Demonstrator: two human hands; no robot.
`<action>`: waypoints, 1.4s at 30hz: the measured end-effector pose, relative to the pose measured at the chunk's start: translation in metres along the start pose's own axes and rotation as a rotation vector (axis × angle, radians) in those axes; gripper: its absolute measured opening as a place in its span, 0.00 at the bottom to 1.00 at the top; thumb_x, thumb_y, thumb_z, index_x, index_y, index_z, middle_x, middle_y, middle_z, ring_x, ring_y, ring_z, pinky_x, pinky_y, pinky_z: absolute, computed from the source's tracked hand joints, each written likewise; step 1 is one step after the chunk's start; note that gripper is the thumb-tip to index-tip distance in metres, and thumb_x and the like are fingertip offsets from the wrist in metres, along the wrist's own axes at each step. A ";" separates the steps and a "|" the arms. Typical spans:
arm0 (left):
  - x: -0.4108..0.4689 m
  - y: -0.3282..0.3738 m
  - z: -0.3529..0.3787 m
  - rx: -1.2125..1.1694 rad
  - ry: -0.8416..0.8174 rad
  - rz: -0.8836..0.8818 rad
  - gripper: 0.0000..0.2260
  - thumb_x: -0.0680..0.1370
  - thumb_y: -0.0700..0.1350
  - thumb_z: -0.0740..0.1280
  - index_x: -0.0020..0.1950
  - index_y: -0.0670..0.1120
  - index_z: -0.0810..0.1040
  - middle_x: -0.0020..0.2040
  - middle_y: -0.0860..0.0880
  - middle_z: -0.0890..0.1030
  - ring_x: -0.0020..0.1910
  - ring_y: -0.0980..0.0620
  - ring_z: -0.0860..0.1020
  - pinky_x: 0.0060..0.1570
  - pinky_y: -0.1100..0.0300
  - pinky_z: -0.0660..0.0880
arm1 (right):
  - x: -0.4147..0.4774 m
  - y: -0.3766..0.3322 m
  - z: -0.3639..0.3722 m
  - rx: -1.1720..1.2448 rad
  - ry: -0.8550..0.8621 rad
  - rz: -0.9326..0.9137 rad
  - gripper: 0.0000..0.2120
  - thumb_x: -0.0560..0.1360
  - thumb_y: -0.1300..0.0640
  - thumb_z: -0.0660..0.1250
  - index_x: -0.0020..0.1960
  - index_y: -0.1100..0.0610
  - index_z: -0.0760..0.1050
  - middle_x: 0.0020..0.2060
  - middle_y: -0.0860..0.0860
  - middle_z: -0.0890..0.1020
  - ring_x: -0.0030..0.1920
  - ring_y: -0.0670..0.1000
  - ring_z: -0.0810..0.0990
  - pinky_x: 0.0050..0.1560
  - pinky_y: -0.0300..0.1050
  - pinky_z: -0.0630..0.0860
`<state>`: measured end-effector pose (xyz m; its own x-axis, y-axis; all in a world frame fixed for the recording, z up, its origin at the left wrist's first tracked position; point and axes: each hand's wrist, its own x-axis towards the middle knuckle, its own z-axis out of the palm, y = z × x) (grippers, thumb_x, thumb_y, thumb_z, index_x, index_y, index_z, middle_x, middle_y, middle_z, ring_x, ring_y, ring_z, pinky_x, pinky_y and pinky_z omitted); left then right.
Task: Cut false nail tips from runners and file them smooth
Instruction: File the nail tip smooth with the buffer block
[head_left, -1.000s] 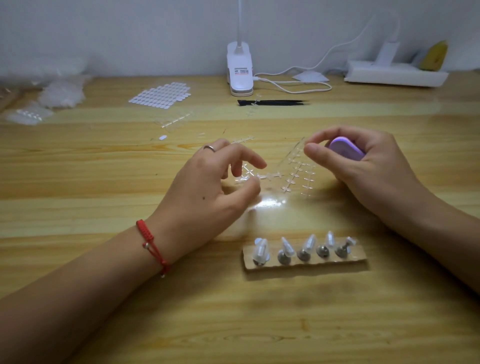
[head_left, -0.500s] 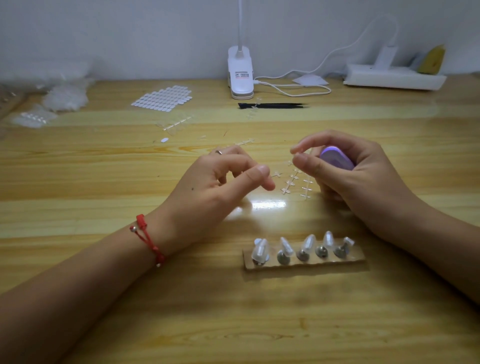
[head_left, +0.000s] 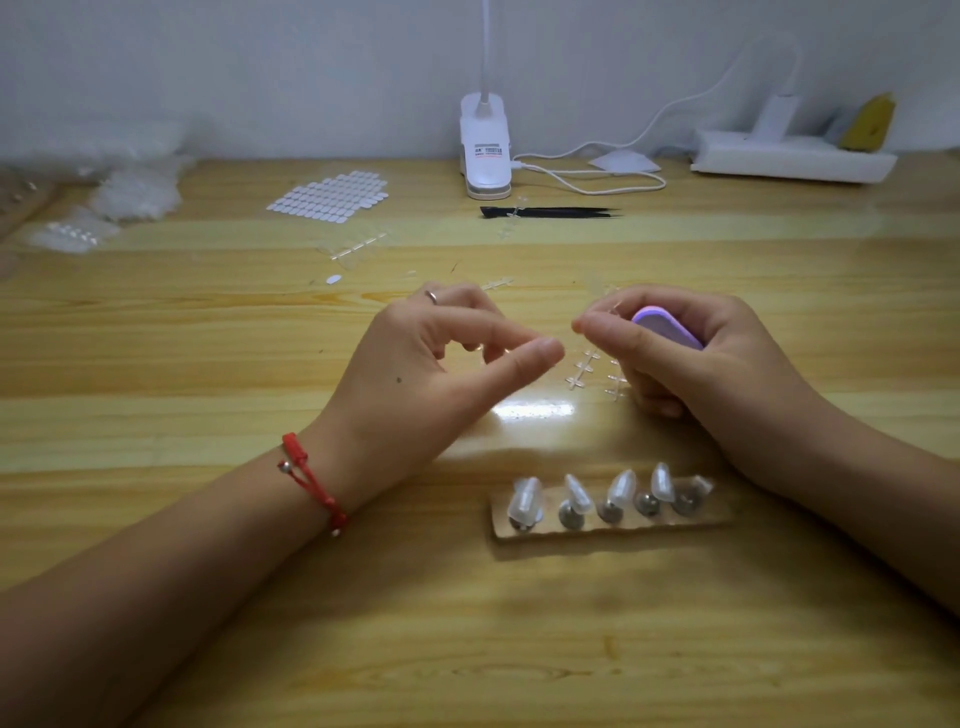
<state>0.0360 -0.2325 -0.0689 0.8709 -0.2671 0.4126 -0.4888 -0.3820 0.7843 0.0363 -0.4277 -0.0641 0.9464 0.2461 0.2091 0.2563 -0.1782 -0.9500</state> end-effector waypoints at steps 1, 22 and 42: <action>-0.001 0.001 0.001 0.017 -0.015 0.010 0.07 0.70 0.54 0.71 0.42 0.52 0.85 0.36 0.51 0.79 0.40 0.59 0.73 0.41 0.72 0.63 | 0.000 0.000 0.000 0.006 0.014 0.018 0.10 0.67 0.44 0.72 0.39 0.50 0.82 0.24 0.43 0.71 0.26 0.44 0.66 0.27 0.34 0.65; 0.004 0.003 0.000 -0.193 0.029 -0.185 0.06 0.67 0.54 0.70 0.38 0.53 0.83 0.42 0.39 0.78 0.34 0.57 0.69 0.34 0.65 0.66 | 0.001 -0.004 0.003 -0.045 0.034 0.061 0.08 0.66 0.48 0.72 0.39 0.52 0.82 0.20 0.39 0.73 0.23 0.39 0.71 0.27 0.26 0.65; 0.005 -0.002 0.001 -0.153 -0.054 -0.228 0.07 0.71 0.51 0.71 0.45 0.49 0.84 0.38 0.47 0.76 0.32 0.60 0.68 0.33 0.65 0.70 | 0.005 -0.001 -0.002 0.029 -0.043 0.133 0.12 0.61 0.42 0.72 0.38 0.49 0.84 0.22 0.45 0.69 0.24 0.44 0.64 0.24 0.34 0.64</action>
<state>0.0412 -0.2338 -0.0685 0.9513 -0.2384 0.1953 -0.2635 -0.3008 0.9166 0.0414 -0.4282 -0.0617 0.9623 0.2625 0.0717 0.1230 -0.1848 -0.9750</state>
